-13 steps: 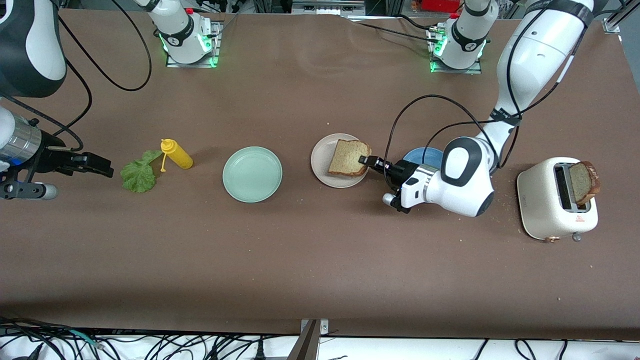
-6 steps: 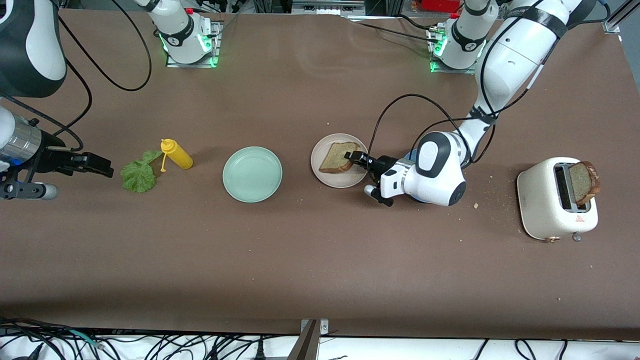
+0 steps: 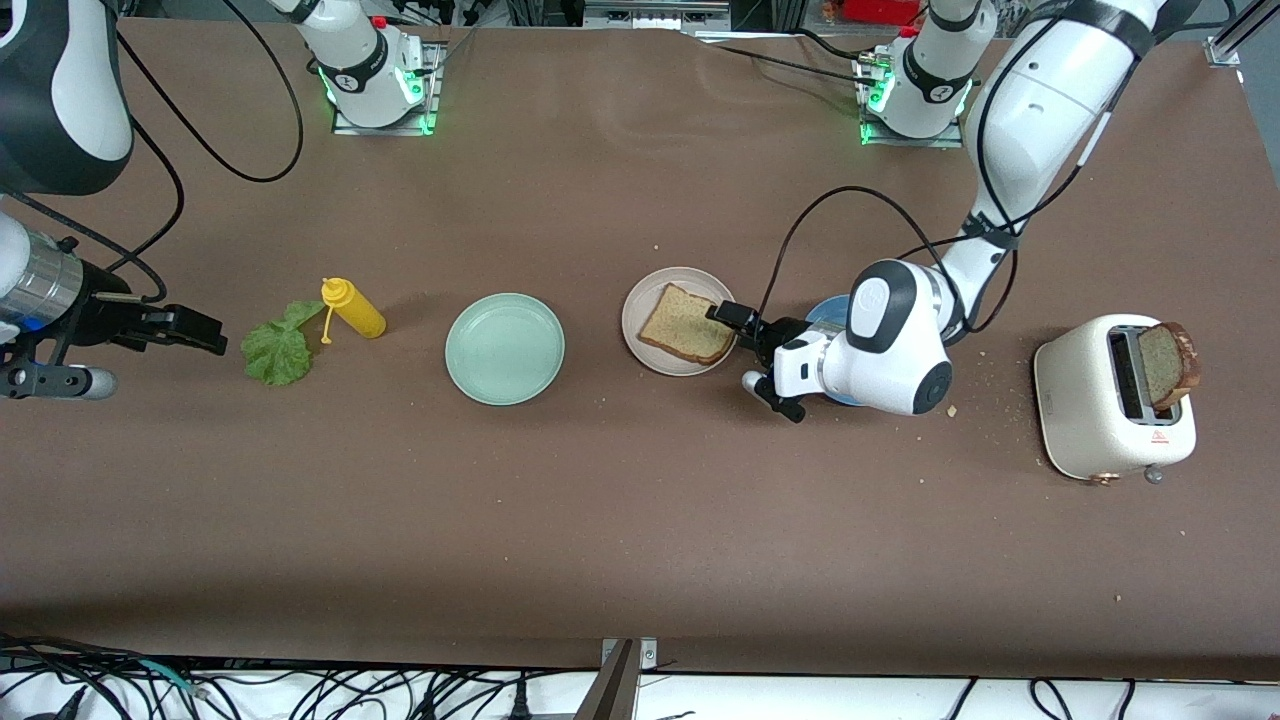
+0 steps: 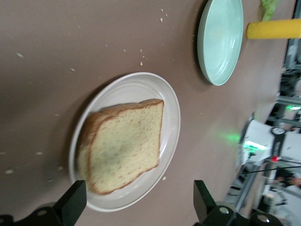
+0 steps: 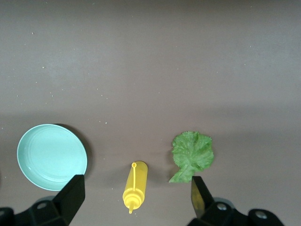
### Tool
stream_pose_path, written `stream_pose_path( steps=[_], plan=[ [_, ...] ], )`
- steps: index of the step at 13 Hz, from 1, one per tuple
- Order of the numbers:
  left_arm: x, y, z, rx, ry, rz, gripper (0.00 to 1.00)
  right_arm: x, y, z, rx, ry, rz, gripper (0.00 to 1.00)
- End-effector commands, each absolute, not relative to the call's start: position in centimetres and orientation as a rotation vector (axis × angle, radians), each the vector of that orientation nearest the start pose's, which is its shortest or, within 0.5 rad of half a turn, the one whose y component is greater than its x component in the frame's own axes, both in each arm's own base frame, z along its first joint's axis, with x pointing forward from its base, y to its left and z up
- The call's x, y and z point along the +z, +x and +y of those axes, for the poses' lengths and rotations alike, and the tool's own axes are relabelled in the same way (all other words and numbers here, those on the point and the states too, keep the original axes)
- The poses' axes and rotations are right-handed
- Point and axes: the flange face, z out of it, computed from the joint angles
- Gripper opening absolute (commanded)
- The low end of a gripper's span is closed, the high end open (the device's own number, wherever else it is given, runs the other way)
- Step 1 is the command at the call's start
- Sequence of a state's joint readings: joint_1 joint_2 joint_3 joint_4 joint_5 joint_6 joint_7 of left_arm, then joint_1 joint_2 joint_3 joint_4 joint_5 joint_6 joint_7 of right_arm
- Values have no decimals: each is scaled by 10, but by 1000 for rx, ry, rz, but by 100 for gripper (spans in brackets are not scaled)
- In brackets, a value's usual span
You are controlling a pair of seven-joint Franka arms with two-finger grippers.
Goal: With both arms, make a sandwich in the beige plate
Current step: 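Lower the toast onto the beige plate and open the left gripper, then withdraw the left gripper back above the toaster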
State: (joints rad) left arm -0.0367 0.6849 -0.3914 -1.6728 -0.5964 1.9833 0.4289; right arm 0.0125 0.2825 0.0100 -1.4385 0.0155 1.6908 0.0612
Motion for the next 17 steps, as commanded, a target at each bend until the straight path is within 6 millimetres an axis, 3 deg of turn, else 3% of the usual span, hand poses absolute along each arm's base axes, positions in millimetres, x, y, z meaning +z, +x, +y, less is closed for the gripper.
stream_pose_path(
  steps=[1,4,6,7,9,11,13,14,15,17],
  plan=[
    [269,595,-263,-343,2393,-674,100,529,642,14,50,-3108,62,100],
    [304,611,-216,-296,2494,-721,100,529,642,15,50,-3109,69,100],
    [333,619,-186,-269,2573,-613,100,529,642,12,52,-3113,63,100],
    [352,618,-180,-270,2641,-591,100,528,641,12,59,-3114,61,100],
    [408,617,-171,-268,2802,-558,100,529,641,12,56,-3119,60,100],
    [455,616,-159,-261,2895,-587,100,528,638,-2,87,-3123,89,100],
    [500,616,-132,-196,3003,-588,100,523,635,-3,137,-3119,92,100],
    [513,613,-124,-194,3046,-592,100,517,633,-6,163,-3117,102,100],
    [547,606,-108,-116,3095,-557,100,511,632,-8,177,-3117,107,100],
    [583,591,-71,-27,3122,-436,100,502,626,-8,216,-3116,93,100]
  ],
)
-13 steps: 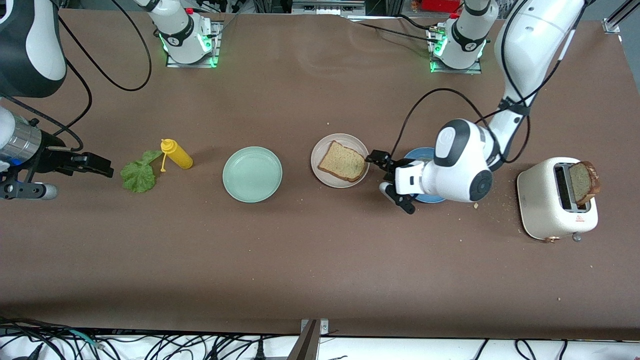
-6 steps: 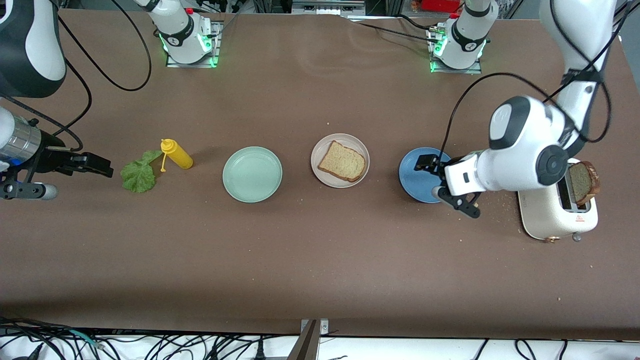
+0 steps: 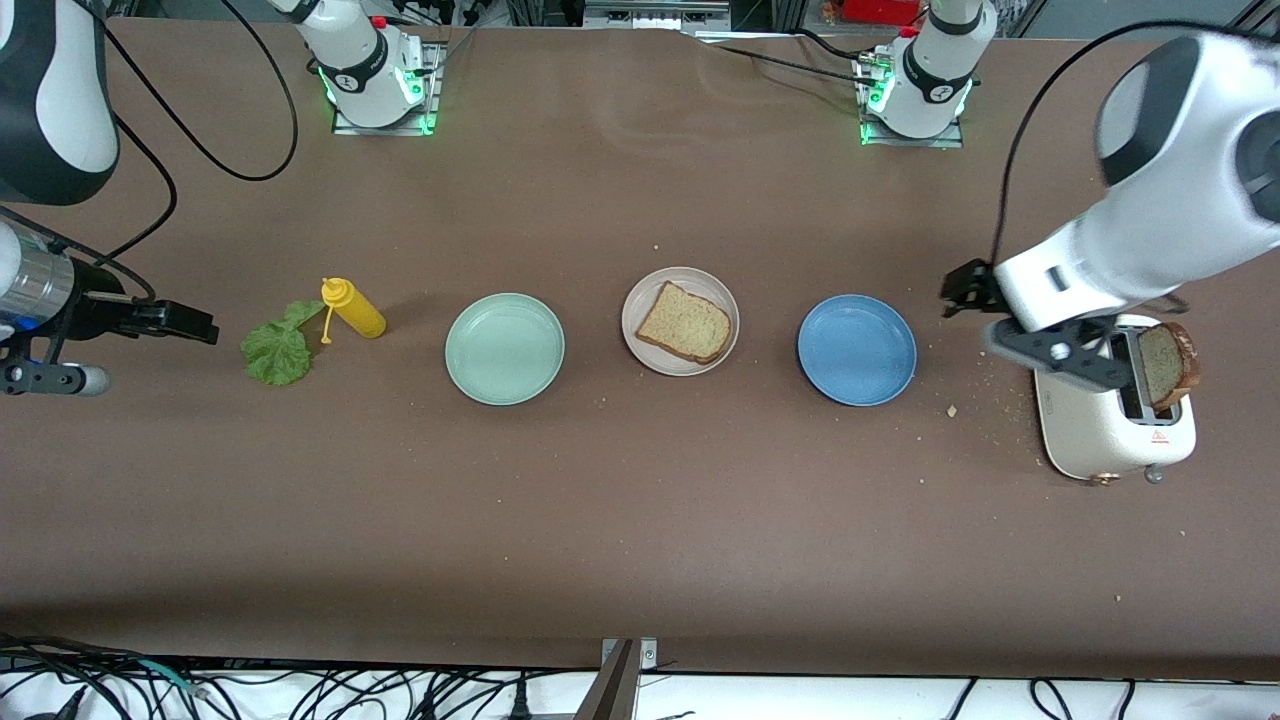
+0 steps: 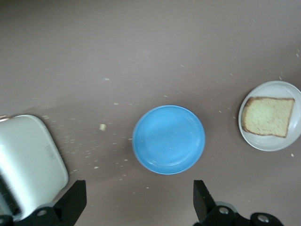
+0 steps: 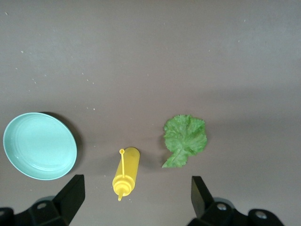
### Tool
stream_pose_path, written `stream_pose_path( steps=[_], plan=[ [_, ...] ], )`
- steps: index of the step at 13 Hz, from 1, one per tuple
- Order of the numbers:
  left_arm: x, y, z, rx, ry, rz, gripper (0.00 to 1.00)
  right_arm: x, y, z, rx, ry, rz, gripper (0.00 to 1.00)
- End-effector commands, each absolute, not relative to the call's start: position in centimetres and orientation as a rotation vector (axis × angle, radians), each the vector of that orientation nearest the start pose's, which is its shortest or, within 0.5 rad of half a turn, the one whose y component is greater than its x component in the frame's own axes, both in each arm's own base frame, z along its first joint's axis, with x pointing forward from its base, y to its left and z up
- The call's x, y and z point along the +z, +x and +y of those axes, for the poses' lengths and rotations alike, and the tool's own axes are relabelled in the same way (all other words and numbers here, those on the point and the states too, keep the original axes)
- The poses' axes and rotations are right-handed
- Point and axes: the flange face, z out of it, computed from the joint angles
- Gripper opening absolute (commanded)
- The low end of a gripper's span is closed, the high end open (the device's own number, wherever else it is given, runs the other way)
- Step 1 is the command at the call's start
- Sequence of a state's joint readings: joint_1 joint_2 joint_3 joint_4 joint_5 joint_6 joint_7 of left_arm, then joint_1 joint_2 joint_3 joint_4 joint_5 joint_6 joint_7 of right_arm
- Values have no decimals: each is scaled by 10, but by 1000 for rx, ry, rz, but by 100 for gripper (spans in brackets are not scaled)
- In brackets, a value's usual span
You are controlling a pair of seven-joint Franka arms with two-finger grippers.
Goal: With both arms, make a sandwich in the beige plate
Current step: 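Withdraw the left gripper back above the toaster, then reach the right gripper to the yellow mustard bottle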
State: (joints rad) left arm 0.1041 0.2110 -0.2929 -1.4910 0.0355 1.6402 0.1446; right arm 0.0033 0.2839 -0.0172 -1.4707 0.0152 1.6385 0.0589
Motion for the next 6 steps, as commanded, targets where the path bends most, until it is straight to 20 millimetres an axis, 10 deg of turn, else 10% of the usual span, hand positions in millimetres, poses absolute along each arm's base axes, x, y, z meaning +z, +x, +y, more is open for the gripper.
stream_pose_path(
  steps=[1,6],
  plan=[
    [595,580,-62,3,-3113,395,100,498,623,-9,234,-3114,67,100],
    [583,554,-40,-25,-3099,336,100,481,600,-20,221,-3091,-162,99]
  ],
)
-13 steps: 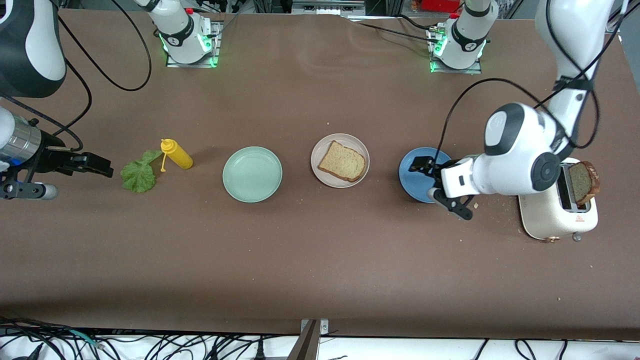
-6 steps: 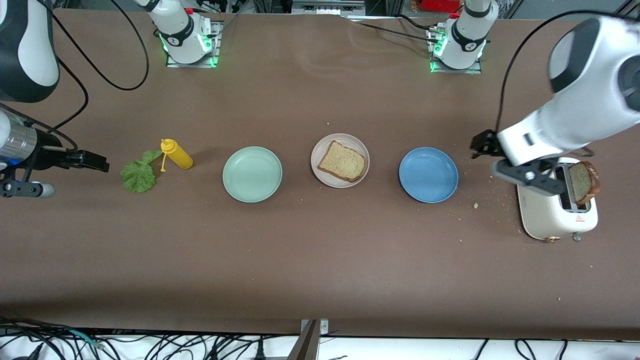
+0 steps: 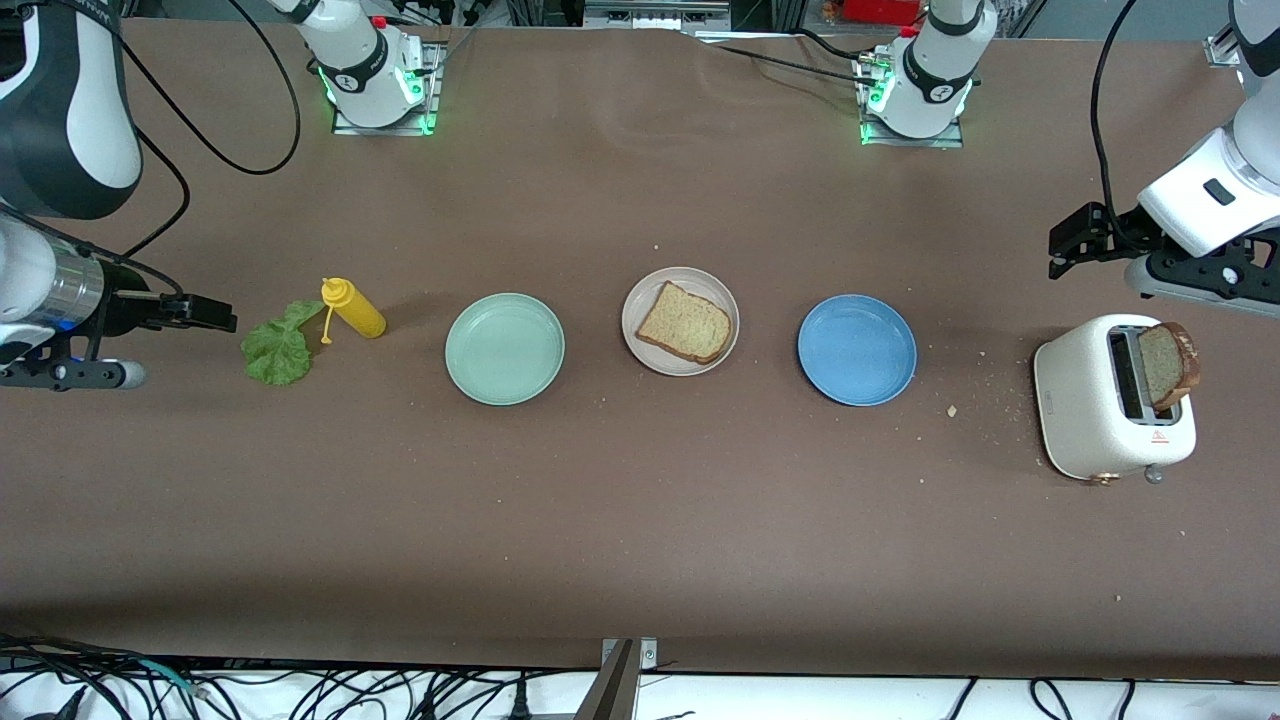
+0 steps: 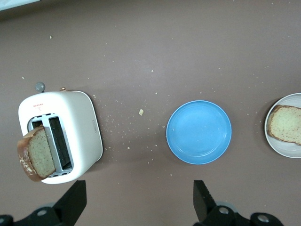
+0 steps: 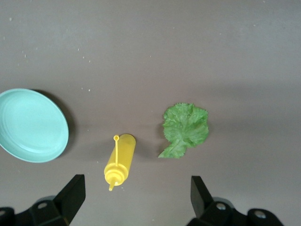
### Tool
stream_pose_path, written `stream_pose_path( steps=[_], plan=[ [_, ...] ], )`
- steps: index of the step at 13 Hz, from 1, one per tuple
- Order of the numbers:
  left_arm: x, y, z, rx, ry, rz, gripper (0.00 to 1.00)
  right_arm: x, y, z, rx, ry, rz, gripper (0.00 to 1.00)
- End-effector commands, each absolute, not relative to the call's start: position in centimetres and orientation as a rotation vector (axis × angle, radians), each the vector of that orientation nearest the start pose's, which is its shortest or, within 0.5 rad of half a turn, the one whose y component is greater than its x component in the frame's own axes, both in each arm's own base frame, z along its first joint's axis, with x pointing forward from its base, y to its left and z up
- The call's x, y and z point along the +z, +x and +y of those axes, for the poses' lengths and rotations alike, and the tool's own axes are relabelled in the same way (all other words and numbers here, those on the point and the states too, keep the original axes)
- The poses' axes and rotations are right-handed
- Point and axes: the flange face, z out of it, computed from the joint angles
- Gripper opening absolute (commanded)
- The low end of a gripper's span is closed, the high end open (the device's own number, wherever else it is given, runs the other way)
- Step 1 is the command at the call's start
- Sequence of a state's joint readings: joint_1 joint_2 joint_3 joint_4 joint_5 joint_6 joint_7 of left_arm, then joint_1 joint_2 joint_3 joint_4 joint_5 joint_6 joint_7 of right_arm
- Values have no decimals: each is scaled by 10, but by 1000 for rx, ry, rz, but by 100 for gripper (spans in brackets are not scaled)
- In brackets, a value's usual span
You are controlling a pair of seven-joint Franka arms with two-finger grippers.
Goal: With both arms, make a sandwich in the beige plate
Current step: 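Reach the right gripper to the yellow mustard bottle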
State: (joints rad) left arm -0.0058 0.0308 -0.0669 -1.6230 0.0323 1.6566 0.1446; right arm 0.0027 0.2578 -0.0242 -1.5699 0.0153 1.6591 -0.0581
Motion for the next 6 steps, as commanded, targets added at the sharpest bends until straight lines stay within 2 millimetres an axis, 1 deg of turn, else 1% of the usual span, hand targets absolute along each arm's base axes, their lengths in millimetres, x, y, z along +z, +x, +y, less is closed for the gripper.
stream_pose_path(
  steps=[1,2,3,4,5,6],
  plan=[
    [582,557,-44,-13,-3092,348,100,474,594,-20,202,-3080,-261,99],
    [582,564,-43,-11,-3094,346,100,468,585,-21,183,-3060,-391,99],
    [583,565,-44,-13,-3102,343,100,456,578,-24,181,-3002,-524,99],
    [582,565,-45,-11,-3103,345,100,440,570,-43,185,-2904,-600,99],
    [582,565,-46,-11,-3106,347,100,424,563,-57,159,-2795,-647,99],
    [583,565,-46,-14,-3106,347,100,410,555,-64,140,-2715,-731,99]
  ],
)
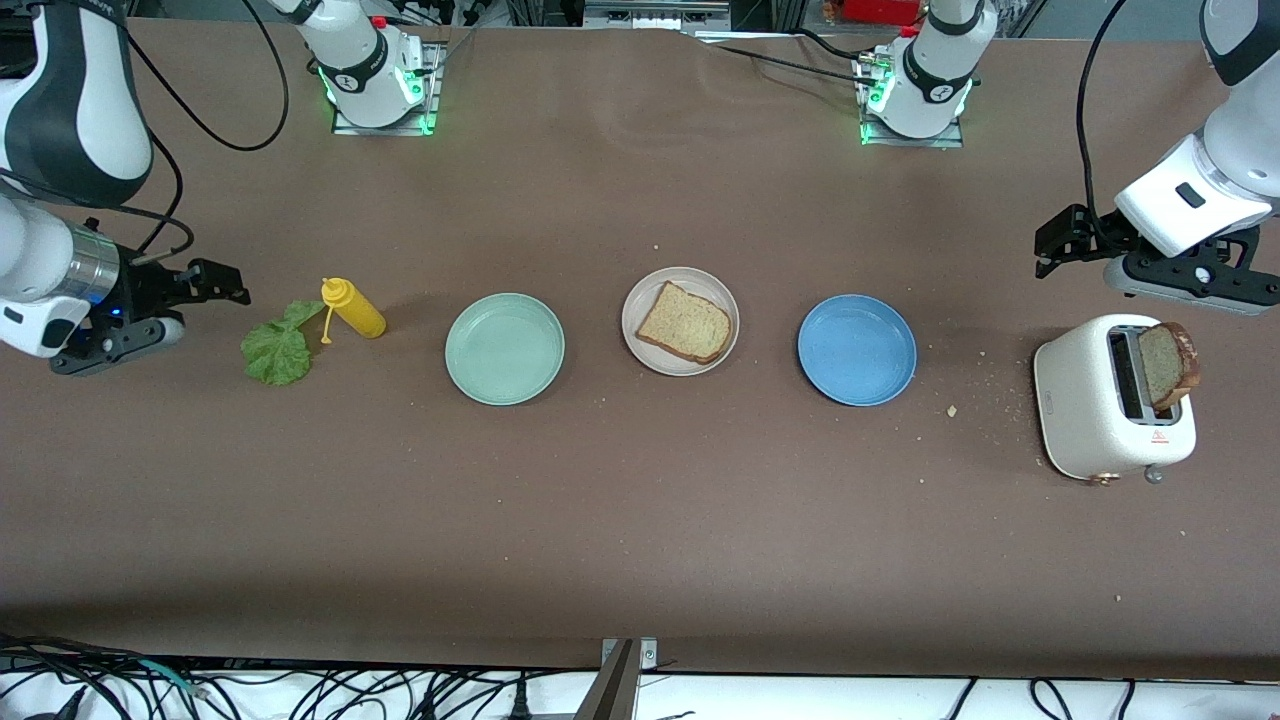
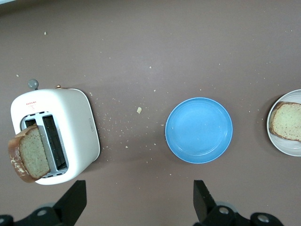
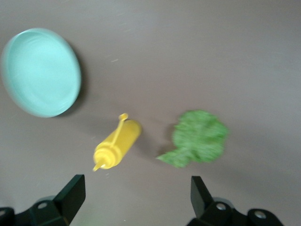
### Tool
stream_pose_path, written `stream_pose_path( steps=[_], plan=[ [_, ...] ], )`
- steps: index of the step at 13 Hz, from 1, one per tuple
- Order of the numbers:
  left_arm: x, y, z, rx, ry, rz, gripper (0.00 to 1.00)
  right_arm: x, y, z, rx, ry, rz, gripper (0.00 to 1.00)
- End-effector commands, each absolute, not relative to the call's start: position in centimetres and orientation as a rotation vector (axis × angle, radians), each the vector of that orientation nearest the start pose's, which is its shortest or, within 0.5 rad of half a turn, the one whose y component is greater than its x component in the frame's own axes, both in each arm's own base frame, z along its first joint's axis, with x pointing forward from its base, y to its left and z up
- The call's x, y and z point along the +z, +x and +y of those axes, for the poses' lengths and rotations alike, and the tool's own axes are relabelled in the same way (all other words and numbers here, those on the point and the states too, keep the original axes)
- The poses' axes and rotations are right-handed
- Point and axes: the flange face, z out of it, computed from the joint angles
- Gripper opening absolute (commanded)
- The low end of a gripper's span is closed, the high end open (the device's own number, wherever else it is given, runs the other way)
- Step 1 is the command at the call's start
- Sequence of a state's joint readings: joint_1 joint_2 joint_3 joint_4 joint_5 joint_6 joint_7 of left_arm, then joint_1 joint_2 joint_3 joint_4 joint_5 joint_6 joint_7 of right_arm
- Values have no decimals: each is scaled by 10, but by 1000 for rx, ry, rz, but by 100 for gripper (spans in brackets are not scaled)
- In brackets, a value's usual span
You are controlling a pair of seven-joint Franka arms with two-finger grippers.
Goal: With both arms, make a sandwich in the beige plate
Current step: 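Reach the right gripper to the yellow mustard bottle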
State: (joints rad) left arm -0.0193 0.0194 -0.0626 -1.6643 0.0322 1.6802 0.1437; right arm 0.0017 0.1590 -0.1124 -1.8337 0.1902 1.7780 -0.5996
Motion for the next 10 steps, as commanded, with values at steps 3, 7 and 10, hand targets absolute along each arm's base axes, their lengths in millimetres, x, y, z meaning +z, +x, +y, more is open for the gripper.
stream_pose_path(
  steps=[3,7,10],
  plan=[
    [582,565,-45,-11,-3106,345,100,383,541,-81,47,-2551,-986,99],
    [582,565,-44,-11,-3106,345,100,369,535,-85,5,-2490,-1081,99],
    [582,565,-45,-11,-3106,345,100,355,529,-85,-168,-2294,-1279,99]
  ],
)
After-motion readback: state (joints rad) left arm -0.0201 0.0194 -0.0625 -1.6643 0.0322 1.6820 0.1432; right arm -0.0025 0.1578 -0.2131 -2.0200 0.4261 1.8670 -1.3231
